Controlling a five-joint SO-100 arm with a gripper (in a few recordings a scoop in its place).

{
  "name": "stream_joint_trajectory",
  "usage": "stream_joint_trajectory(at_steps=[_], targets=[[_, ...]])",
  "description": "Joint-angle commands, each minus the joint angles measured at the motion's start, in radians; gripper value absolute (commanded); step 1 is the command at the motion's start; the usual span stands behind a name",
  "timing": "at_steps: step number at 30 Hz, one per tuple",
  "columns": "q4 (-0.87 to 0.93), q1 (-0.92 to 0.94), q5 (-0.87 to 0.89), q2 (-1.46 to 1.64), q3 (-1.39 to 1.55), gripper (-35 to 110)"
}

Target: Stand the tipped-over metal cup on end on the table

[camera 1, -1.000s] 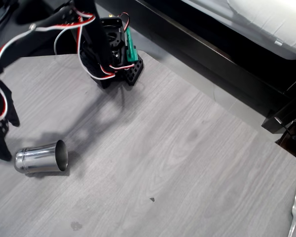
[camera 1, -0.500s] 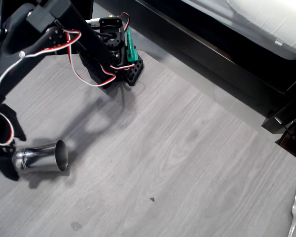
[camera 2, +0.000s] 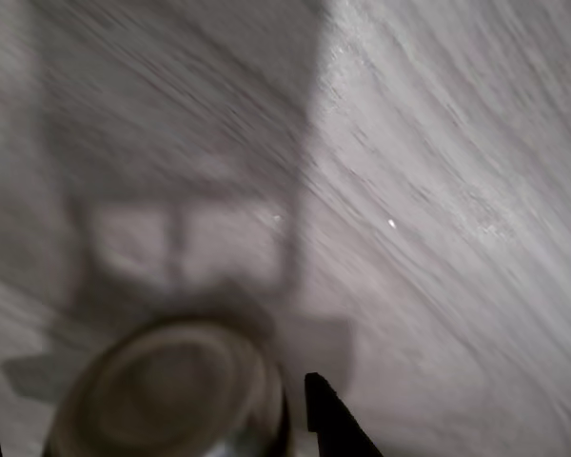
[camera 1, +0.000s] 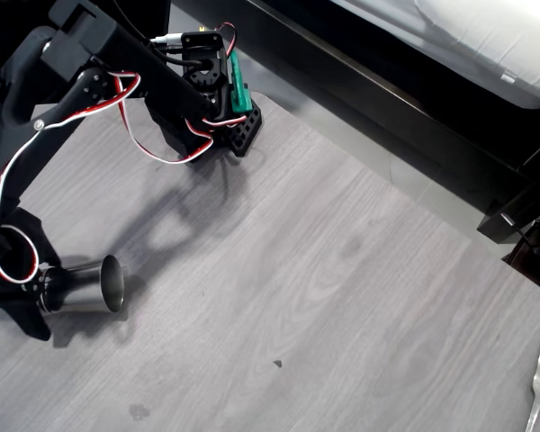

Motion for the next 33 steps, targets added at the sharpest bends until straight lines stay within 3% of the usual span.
stream_joint_trajectory(at_steps=[1,7,11,23,30,33], targets=[[-0.006,-0.018,0.012,-0.005,-0.032,38],[-0.034,-0.029,0.021,-0.028,-0.032,37],[-0.066,-0.031,0.032,-0.034,-0.032,0],[-0.054,-0.017,0.035,0.077,-0.032,0],[-0.032,-0.057,0.023,0.334,-0.008,0],[-0.144,-0.107,-0.017,0.557,0.129,0]])
